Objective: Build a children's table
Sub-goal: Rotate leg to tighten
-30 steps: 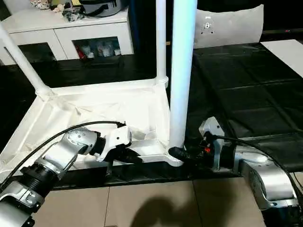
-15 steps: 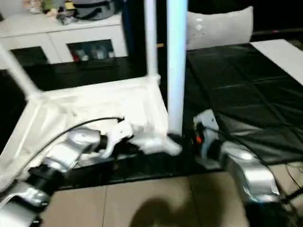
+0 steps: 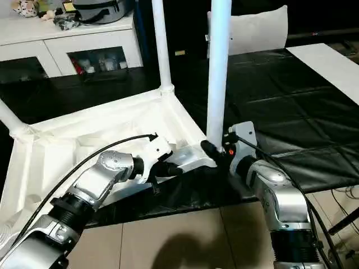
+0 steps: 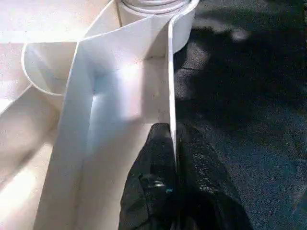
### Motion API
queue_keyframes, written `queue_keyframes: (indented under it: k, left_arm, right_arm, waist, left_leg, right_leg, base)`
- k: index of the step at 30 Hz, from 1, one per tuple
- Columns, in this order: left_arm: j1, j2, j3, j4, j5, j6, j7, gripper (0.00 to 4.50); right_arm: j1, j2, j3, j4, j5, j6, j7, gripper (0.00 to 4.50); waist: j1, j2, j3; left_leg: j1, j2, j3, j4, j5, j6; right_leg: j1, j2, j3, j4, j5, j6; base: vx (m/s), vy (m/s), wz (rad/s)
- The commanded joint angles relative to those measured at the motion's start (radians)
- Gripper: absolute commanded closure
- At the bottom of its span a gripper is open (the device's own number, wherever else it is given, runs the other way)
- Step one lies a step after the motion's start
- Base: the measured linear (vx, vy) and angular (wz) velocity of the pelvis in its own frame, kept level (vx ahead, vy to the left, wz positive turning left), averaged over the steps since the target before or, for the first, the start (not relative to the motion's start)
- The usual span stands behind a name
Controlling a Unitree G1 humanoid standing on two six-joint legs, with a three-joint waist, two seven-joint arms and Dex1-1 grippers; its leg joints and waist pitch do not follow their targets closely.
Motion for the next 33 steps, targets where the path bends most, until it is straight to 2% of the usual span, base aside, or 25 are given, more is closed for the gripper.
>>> queue_keyframes:
  k: [1,4,7,11,18,25,33]
  left_arm:
    - [-0.016,0.014,0.009,-0.003,0.005,-0.022,0.015,4.5]
    - [-0.008,0.039,0.001,-0.007,0.009,-0.054,-0.017,4.5]
    - [-0.003,0.054,-0.006,-0.012,0.01,-0.074,-0.039,4.5]
    - [0.005,0.096,-0.024,-0.013,0.015,-0.11,-0.094,4.5]
    - [0.008,0.136,-0.042,-0.016,0.004,-0.149,-0.166,4.5]
    - [0.016,0.153,-0.062,-0.042,-0.017,-0.166,-0.252,4.5]
    - [0.029,0.165,-0.075,-0.064,-0.028,-0.158,-0.294,4.5]
  right_arm:
    - [0.011,-0.007,0.022,0.014,0.017,0.008,0.044,0.95]
    - [0.03,-0.083,0.019,0.001,0.025,-0.006,0.131,0.59]
    - [0.038,-0.116,0.012,0.0,0.026,-0.013,0.16,0.38]
    - [0.059,-0.195,-0.013,-0.003,0.037,-0.034,0.24,0.02]
    - [0.079,-0.238,-0.021,-0.025,0.051,-0.043,0.288,0.02]
    - [0.096,-0.247,0.009,-0.055,0.064,-0.06,0.339,0.02]
    - [0.092,-0.251,0.025,-0.048,0.05,-0.066,0.352,0.02]
  waist:
    - [0.008,-0.028,-0.057]
    - [0.013,-0.031,-0.057]
    - [0.021,-0.033,-0.061]
    - [0.027,-0.033,-0.063]
    - [0.031,-0.029,-0.064]
    - [0.05,-0.03,-0.064]
    - [0.055,-0.03,-0.066]
  left_leg:
    - [-0.008,0.017,0.001,-0.07,-0.188,0.094]
    - [-0.007,0.018,0.003,-0.068,-0.18,0.1]
    - [-0.011,0.019,0.003,-0.065,-0.148,0.111]
    - [-0.01,0.019,0.004,-0.062,-0.133,0.122]
    - [-0.009,0.023,0.004,-0.061,-0.108,0.13]
    - [-0.004,0.027,0.006,-0.062,-0.122,0.121]
    - [-0.006,0.028,0.005,-0.06,-0.102,0.124]
  right_leg:
    - [0.059,-0.053,0.035,-0.079,-0.422,-0.097]
    - [0.059,-0.053,0.037,-0.08,-0.419,-0.097]
    - [0.062,-0.054,0.039,-0.074,-0.385,-0.101]
    - [0.062,-0.054,0.039,-0.069,-0.362,-0.113]
    - [0.062,-0.053,0.04,-0.062,-0.312,-0.142]
    - [0.058,-0.055,0.043,-0.063,-0.341,-0.139]
    - [0.06,-0.055,0.044,-0.056,-0.303,-0.151]
  base:
    - [0.0,0.0,0.0]
    - [0.0,0.0,0.0]
    - [0.0,0.0,0.0]
    - [0.0,0.0,0.0]
    - [0.0,0.0,0.0]
    - [0.0,0.0,0.0]
    - [0.0,0.0,0.0]
